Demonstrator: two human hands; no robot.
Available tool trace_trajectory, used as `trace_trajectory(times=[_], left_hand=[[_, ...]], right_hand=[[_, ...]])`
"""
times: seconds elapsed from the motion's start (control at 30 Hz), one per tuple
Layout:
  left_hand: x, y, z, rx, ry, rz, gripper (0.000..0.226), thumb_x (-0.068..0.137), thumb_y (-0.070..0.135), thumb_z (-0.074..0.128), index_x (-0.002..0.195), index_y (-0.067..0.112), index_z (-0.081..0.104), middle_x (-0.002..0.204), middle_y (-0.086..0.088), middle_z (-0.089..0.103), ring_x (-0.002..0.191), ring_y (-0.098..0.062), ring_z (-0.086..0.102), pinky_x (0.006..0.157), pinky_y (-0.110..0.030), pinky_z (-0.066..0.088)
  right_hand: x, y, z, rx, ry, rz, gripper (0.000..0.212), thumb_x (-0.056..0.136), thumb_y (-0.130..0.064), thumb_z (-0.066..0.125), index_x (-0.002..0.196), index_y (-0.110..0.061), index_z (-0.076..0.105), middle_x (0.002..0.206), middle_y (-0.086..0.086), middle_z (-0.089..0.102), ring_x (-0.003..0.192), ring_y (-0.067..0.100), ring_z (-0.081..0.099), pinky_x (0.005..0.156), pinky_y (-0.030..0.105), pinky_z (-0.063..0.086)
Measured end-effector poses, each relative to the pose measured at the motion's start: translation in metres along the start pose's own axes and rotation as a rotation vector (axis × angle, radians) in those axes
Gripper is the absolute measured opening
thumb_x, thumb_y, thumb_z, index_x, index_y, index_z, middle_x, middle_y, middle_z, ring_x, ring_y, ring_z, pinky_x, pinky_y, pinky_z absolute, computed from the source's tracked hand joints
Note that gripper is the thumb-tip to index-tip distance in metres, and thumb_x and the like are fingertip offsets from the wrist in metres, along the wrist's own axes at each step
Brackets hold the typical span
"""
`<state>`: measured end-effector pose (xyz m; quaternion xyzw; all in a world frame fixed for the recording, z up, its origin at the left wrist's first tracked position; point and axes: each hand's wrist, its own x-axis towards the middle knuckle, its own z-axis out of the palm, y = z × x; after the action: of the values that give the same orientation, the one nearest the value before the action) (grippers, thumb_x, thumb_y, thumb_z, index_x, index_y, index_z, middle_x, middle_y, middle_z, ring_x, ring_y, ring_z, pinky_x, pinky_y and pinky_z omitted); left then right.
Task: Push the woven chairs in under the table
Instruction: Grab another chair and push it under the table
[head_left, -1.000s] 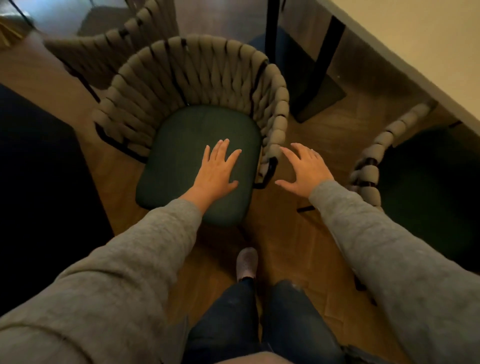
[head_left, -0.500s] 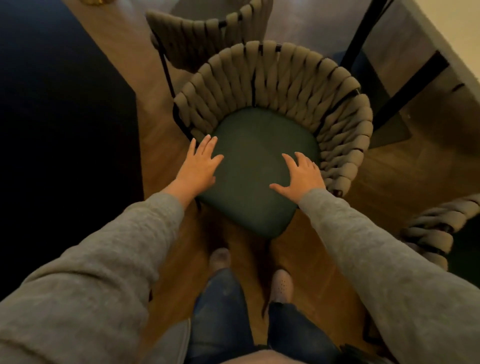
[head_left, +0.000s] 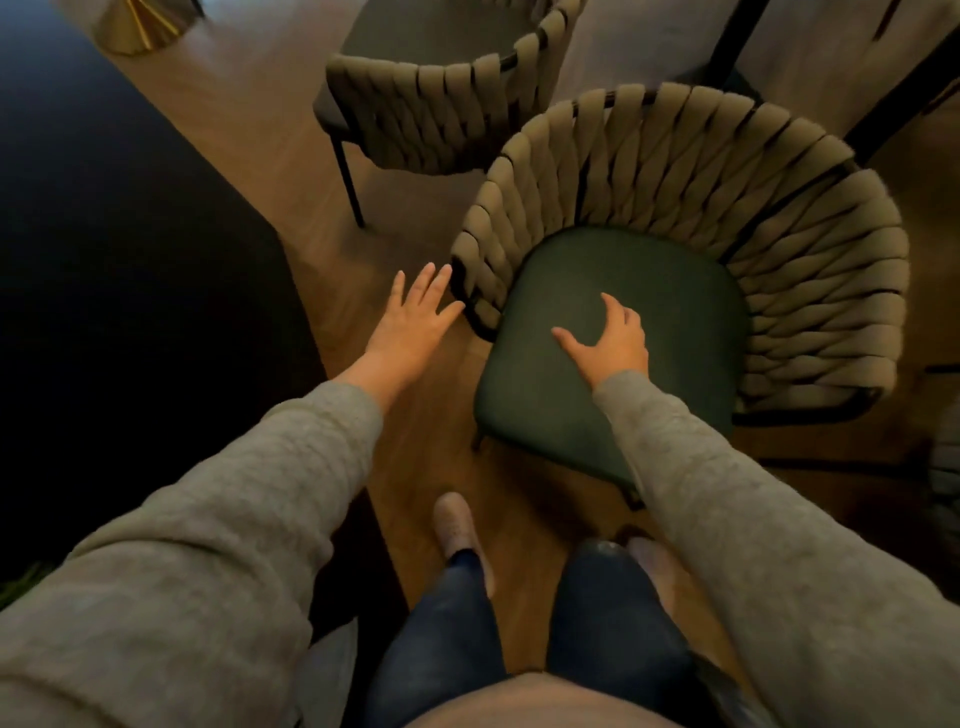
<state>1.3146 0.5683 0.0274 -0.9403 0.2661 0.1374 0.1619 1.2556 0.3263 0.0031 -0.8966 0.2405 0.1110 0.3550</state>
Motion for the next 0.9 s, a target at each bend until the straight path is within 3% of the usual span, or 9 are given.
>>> trace_trajectory(times=[0.23,0.47,0.7,0.9], left_hand=[[0.063,-0.062,-0.019,0.082,0.014,0.189,0.075,0.093,0.001,0.049,0.154,0.022,0.011,0.160,-0.014,-0.012,0.147,-0.033,-0.012,0.118,-0.056,0.004],[0.150,-0.095,-0.041,0.182,0.107,0.290,0.080,0.092,0.008,0.057,0.154,0.022,0.008,0.161,-0.013,-0.007,0.148,-0.033,-0.008,0.118,-0.057,0.007],[0.256,-0.101,-0.074,0.358,0.161,0.559,0.083,0.091,0.010,0.058,0.154,0.023,0.006,0.161,-0.013,-0.006,0.148,-0.033,-0.007,0.118,-0.058,0.006],[0.354,-0.096,-0.083,0.633,0.196,0.902,0.087,0.090,0.013,0.061,0.155,0.024,0.004,0.161,-0.011,-0.006,0.148,-0.032,-0.009,0.116,-0.058,0.001]], right_hand=[[0.030,-0.040,0.027,0.040,0.036,0.052,0.083,0.084,-0.052,0.066,0.150,-0.021,0.028,0.150,0.010,0.033,0.138,0.028,0.034,0.113,0.044,0.032],[0.096,-0.073,0.021,0.122,-0.031,0.153,0.093,0.081,-0.055,0.069,0.153,-0.023,0.020,0.153,0.010,0.027,0.139,0.029,0.032,0.113,0.046,0.032],[0.151,-0.099,0.022,0.327,-0.025,0.312,0.103,0.079,-0.053,0.073,0.155,-0.021,0.012,0.158,0.009,0.019,0.143,0.029,0.026,0.113,0.044,0.029],[0.206,-0.137,0.046,0.495,-0.067,0.522,0.115,0.076,-0.053,0.075,0.156,-0.020,0.000,0.162,0.010,0.007,0.147,0.031,0.016,0.116,0.045,0.023]])
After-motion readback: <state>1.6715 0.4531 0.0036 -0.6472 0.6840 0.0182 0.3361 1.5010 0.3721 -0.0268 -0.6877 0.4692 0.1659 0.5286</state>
